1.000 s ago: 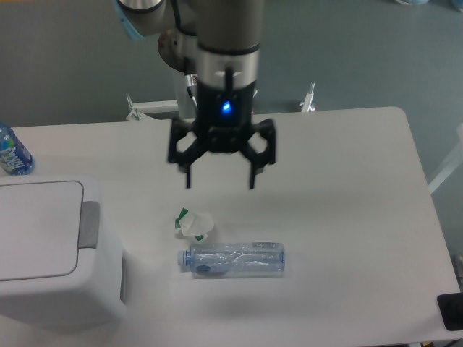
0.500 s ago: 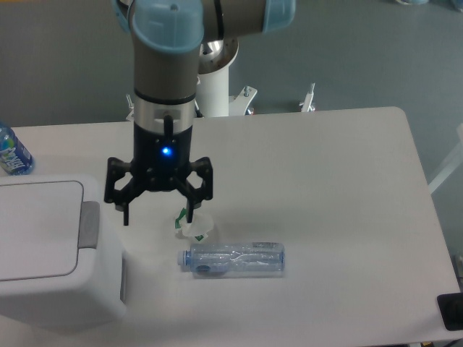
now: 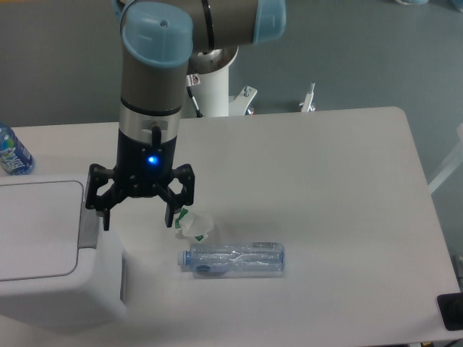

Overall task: Open the trash can
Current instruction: 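Press the gripper fingers against the lid edge to swing it open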

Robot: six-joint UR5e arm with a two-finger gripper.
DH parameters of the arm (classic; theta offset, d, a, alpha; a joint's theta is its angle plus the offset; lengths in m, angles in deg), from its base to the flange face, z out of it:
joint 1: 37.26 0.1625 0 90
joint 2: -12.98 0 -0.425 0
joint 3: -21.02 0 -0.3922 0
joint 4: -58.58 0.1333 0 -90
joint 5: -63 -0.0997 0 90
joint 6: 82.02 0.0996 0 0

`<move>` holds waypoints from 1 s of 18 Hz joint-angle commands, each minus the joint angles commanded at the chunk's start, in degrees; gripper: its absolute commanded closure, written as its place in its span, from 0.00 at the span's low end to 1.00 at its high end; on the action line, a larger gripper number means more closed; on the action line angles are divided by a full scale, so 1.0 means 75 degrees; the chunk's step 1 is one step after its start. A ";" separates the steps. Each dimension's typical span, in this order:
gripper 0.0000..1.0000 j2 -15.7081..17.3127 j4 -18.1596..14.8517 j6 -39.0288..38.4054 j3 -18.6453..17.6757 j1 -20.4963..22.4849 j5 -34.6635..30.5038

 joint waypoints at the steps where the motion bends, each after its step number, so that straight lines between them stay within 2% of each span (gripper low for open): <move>1: 0.00 0.0000 0.0000 0.0000 0.0000 0.0000 0.0000; 18: 0.00 -0.0117 0.0105 0.0012 -0.0012 -0.0164 -0.0023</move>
